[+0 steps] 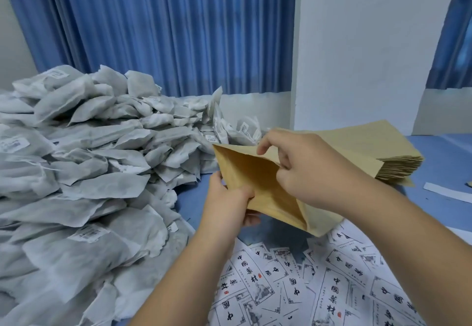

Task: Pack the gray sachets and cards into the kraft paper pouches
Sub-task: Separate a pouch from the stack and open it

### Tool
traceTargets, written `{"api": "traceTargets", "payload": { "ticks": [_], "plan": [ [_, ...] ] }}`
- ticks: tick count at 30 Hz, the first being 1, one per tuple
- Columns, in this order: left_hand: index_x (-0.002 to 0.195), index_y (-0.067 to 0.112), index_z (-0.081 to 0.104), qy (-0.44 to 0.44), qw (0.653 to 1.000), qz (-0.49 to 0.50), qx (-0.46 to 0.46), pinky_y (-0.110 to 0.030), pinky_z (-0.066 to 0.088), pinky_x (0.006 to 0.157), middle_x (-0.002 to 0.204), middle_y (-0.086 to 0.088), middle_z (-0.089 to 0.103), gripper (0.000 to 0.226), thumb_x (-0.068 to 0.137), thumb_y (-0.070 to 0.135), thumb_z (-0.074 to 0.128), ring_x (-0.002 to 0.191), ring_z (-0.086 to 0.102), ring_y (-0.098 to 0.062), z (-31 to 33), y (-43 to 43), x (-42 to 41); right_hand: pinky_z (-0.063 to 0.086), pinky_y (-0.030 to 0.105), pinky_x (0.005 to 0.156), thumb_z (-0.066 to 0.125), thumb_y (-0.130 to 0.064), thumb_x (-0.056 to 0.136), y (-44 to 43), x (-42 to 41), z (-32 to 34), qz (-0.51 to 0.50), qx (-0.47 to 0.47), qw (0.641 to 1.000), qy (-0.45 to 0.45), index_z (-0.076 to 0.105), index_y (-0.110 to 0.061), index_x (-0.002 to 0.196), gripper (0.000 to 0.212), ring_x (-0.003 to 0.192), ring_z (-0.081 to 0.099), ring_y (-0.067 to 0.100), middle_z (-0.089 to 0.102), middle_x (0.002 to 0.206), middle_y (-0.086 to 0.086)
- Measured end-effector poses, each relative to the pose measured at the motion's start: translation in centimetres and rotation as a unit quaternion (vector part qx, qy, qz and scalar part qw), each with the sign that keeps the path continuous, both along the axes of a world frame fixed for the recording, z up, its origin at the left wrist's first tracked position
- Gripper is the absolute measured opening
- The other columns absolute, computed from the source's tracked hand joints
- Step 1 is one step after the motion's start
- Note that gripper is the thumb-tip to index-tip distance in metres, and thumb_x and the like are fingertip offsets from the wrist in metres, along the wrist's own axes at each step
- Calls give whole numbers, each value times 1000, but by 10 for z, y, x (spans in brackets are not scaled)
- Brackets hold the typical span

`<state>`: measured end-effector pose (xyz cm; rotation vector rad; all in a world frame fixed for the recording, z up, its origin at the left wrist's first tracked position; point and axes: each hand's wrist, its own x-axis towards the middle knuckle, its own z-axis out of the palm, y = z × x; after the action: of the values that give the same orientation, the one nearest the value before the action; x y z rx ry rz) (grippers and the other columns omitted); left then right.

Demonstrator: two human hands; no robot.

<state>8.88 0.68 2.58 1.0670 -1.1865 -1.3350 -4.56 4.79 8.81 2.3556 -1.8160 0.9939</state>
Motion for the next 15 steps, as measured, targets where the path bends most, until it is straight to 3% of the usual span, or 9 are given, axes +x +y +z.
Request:
{"api": "traceTargets", "payload": {
  "ticks": [5, 7, 9, 11, 13, 15],
  "plan": [
    [133, 30, 35, -28, 998, 12, -57, -21, 45, 44, 101, -4, 64, 59, 84, 6, 57, 52, 65, -10, 8, 9, 9, 43, 34, 60, 49, 3, 77, 0, 2, 1, 11, 13, 1000, -3, 57, -40, 90, 45, 58, 45, 13, 45, 57, -4],
    [131, 30, 38, -28, 997, 18, -63, -23, 45, 46, 103, -2, 64, 50, 87, 15, 58, 57, 65, -10, 8, 12, 16, 39, 28, 56, 49, 3, 77, 0, 2, 0, 7, 20, 1000, -2, 59, -40, 91, 46, 56, 43, 10, 44, 56, -5],
    [122, 31, 47, -94, 988, 54, -111, -27, 52, 60, 109, 3, 60, 36, 89, 22, 59, 72, 67, -10, 8, 16, 30, 35, 25, 53, 47, 3, 77, -1, 2, 0, 2, 30, 1000, -1, 61, -40, 91, 47, 55, 42, 9, 43, 56, -6],
    [110, 32, 53, -257, 936, 103, -216, -29, 49, 83, 114, 7, 55, 25, 88, 21, 58, 91, 63, -10, 8, 18, 52, 35, 25, 52, 46, 3, 77, -2, 2, -1, 1, 40, 999, 4, 61, -40, 92, 48, 55, 43, 10, 44, 56, -5],
    [112, 28, 55, -437, 837, 128, -302, -27, 43, 87, 117, 6, 48, 27, 87, 19, 55, 97, 56, -11, 14, 18, 79, 33, 23, 50, 46, 3, 77, -2, 1, -2, 2, 45, 999, 4, 61, -41, 91, 49, 54, 43, 11, 45, 56, -5],
    [121, 22, 54, -580, 730, 142, -333, -33, 42, 89, 120, 1, 46, 35, 86, 19, 54, 107, 51, -20, 26, 14, 104, 33, 23, 50, 45, 3, 77, -2, 1, -2, -2, 48, 999, 6, 61, -42, 90, 49, 54, 44, 11, 46, 57, -5]
  ]
}}
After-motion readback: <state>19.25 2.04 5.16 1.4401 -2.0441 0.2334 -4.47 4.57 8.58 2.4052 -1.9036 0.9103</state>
